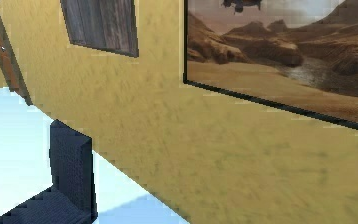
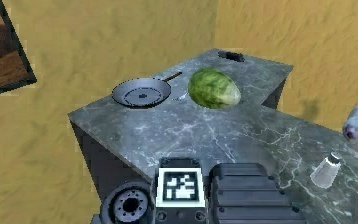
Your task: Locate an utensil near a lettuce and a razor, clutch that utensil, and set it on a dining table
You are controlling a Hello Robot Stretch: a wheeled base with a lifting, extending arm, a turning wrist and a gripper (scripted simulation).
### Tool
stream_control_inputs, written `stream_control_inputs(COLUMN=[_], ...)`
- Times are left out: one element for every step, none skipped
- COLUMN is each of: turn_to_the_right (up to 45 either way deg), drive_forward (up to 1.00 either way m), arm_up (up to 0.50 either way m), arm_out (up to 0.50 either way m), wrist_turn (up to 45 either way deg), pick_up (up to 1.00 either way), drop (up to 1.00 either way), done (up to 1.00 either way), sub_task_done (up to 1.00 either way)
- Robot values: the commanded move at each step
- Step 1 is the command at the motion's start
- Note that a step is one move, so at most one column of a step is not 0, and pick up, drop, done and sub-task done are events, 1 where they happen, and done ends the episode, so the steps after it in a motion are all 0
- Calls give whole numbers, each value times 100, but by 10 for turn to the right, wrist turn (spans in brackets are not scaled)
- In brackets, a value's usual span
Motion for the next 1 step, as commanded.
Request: stream_control_inputs(turn_to_the_right=[0], drive_forward=[0], arm_up=[0], arm_out=[46], wrist_turn=[0], pick_up=[0], drop=[0], done=[0], sub_task_done=[0])
